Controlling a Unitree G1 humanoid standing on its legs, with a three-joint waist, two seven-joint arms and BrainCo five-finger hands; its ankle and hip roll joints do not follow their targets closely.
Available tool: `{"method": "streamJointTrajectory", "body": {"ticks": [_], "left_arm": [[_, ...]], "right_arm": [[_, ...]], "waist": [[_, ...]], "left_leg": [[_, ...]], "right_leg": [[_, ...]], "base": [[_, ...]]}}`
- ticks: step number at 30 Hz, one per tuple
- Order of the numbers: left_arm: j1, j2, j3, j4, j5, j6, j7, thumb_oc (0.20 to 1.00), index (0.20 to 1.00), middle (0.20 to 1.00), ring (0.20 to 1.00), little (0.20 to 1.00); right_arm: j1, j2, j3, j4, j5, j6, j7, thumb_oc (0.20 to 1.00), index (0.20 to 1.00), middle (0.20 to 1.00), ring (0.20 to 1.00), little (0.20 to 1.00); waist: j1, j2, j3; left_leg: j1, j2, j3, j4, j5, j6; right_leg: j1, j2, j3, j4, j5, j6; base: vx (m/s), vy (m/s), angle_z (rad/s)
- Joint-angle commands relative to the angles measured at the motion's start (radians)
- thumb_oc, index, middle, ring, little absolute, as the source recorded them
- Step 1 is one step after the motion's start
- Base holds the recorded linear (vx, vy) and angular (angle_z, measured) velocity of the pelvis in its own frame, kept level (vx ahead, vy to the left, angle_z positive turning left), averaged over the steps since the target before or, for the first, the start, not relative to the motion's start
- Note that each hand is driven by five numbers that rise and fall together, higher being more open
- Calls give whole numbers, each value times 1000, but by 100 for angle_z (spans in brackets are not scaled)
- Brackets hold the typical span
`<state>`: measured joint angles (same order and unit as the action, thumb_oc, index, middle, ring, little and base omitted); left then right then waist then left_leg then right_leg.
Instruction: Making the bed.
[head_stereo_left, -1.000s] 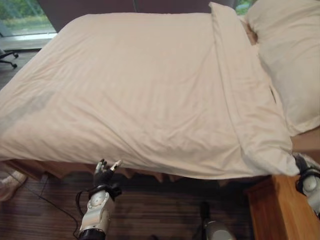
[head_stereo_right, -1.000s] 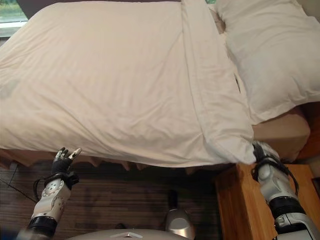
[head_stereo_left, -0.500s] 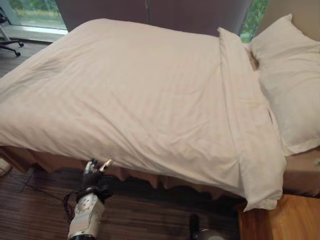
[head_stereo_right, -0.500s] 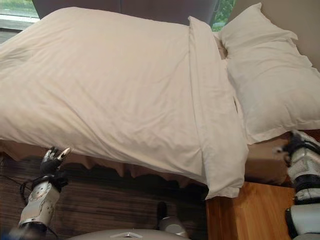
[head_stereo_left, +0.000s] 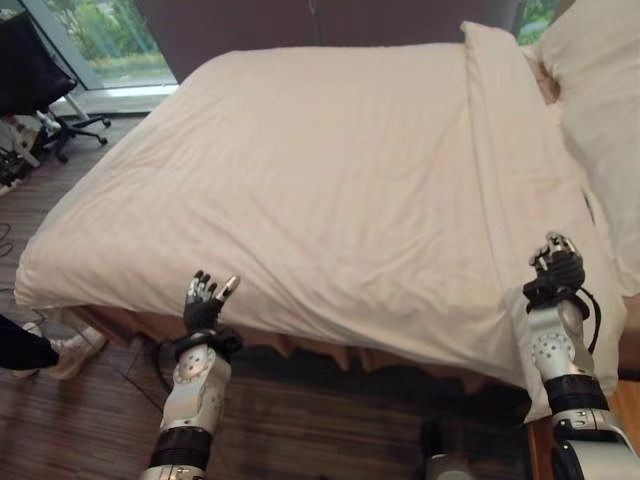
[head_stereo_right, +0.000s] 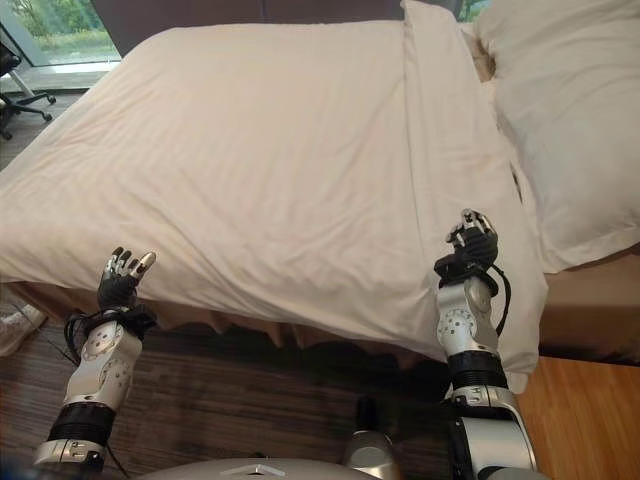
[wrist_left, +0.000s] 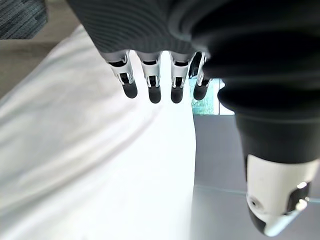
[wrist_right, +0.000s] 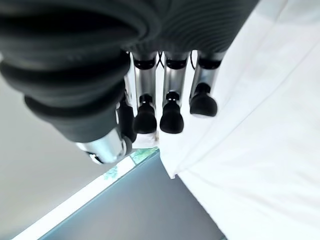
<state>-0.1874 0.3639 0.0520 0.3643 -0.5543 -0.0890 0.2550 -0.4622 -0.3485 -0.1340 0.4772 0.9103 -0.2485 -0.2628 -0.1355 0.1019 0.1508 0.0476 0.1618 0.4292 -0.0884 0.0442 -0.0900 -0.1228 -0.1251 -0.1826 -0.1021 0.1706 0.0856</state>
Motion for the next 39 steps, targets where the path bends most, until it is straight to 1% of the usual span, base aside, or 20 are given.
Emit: {"method": "streamJointTrajectory", "body": {"ticks": [1,6,8,9,11,15,18,22,23,24,26,27,28,29,30,31,35,36,37,39], "left_arm": [[-122,90,10,-22,-65,-109,7,1000,1000,1000,1000,1000],[-138,76,-19,-2,-96,-128,1,1000,1000,1000,1000,1000],[-142,72,-21,11,-100,-131,1,1000,1000,1000,1000,1000],[-141,57,-34,44,-100,-137,2,1000,1000,1000,1000,1000],[-123,34,-48,64,-97,-139,-8,1000,1000,1000,1000,1000],[-62,14,-37,89,-114,-142,-26,1000,1000,1000,1000,1000],[-15,-13,-30,116,-127,-133,-37,1000,1000,1000,1000,1000],[17,-30,-18,143,-131,-113,-58,1000,1000,1000,1000,1000],[37,-40,-5,147,-135,-100,-69,1000,1000,1000,1000,1000],[40,-40,-5,146,-136,-100,-69,1000,1000,1000,1000,1000],[58,-49,5,145,-141,-90,-75,1000,1000,1000,1000,1000],[80,-49,11,139,-132,-76,-80,1000,1000,1000,1000,1000],[81,-49,12,138,-131,-76,-80,1000,1000,1000,1000,1000],[90,-48,13,127,-115,-71,-76,1000,1000,1000,1000,1000],[87,-50,9,119,-95,-69,-62,1000,1000,1000,1000,1000],[95,-53,4,93,-70,-70,-56,1000,1000,1000,1000,1000],[130,-25,-7,7,125,-49,-8,1000,1000,1000,1000,1000],[130,-25,-7,7,125,-49,-8,1000,1000,1000,1000,1000],[149,-15,-16,-55,192,-48,3,1000,1000,1000,1000,1000],[166,-7,-26,-110,257,-41,3,1000,1000,1000,1000,1000]], "right_arm": [[-175,-36,-23,-5,45,-97,-14,200,200,200,200,200],[-240,-66,-14,54,39,-99,-39,200,200,200,200,200],[-242,-67,-2,70,28,-88,-39,200,200,200,200,200],[-228,-43,15,122,25,-73,-35,200,200,200,200,200],[-196,-3,14,173,40,-57,-23,200,200,200,200,200],[-78,63,-35,257,116,-46,19,200,200,200,200,200],[36,103,-49,320,139,-24,56,200,200,200,200,200],[172,139,-78,400,150,20,97,200,200,200,200,200],[233,139,-100,451,137,51,108,200,200,200,200,200],[235,139,-100,452,137,51,110,200,200,200,200,200],[276,114,-111,490,96,77,106,200,200,200,200,200],[312,82,-107,507,7,106,89,200,200,200,200,200],[312,83,-106,506,6,106,88,200,200,200,200,200],[320,67,-84,484,-64,112,71,200,200,200,200,200],[333,57,-48,443,-140,122,62,526,526,526,526,526],[347,43,-11,394,-212,129,59,1000,1000,1000,1000,1000],[389,-20,126,116,-513,148,55,1000,1000,1000,1000,1000],[389,-20,126,116,-513,148,55,1000,1000,1000,1000,1000],[391,-61,169,-12,-658,148,34,1000,1000,1000,1000,1000],[408,-92,187,-114,-776,157,25,1000,1000,1000,1000,1000]], "waist": [[-30,-9,52],[-57,76,87],[-62,88,89],[-79,118,98],[-92,140,98],[-111,163,81],[-130,156,69],[-146,122,43],[-148,102,25],[-148,102,25],[-149,83,14],[-148,62,7],[-147,63,7],[-145,51,2],[-142,39,-1],[-139,28,-3],[-126,-27,-15],[-126,-27,-15],[-120,-49,-18],[-114,-69,-25]], "left_leg": [[-47,109,-53,1,96,-135],[-95,104,-37,1,114,-141],[-105,103,-33,1,116,-141],[-120,100,-21,1,118,-137],[-127,97,-12,1,114,-134],[-127,107,-1,1,111,-132],[-103,106,-2,1,104,-125],[-45,110,2,1,84,-119],[-9,114,5,1,72,-115],[-6,114,6,1,71,-115],[18,117,9,1,64,-114],[43,115,8,1,52,-112],[41,117,9,1,57,-112],[49,115,11,1,54,-112],[55,115,16,1,54,-112],[59,117,20,1,55,-113],[86,122,39,1,53,-116],[86,122,39,1,53,-116],[92,123,42,1,53,-115],[93,126,43,1,54,-115]], "right_leg": [[73,-12,70,15,-149,53],[16,-19,91,15,-145,57],[4,-18,96,15,-143,58],[-25,-21,113,15,-137,61],[-42,-23,128,15,-139,65],[-49,-13,141,15,-144,60],[-31,0,150,15,-147,50],[13,22,152,15,-158,38],[44,29,148,15,-166,36],[46,29,149,15,-167,36],[69,36,149,15,-171,34],[93,38,146,15,-178,34],[90,40,147,15,-174,32],[97,41,148,15,-170,33],[102,44,149,15,-166,32],[105,46,150,15,-163,31],[126,43,148,15,-151,35],[126,43,148,15,-151,35],[132,41,146,15,-144,39],[135,39,142,15,-139,40]], "base": [[-79,-41,-2],[-91,-36,-2],[-66,-21,-12],[-69,-14,-23],[-66,-18,-32],[3,-23,-29],[54,-14,-6],[84,-41,-12],[91,-30,-7],[94,2,-11],[61,33,-10],[55,28,-6],[36,49,-9],[-5,24,-12],[5,41,-15],[1,50,-10],[1,35,-5],[-6,79,-1],[-23,81,-3],[-15,93,-2]]}}
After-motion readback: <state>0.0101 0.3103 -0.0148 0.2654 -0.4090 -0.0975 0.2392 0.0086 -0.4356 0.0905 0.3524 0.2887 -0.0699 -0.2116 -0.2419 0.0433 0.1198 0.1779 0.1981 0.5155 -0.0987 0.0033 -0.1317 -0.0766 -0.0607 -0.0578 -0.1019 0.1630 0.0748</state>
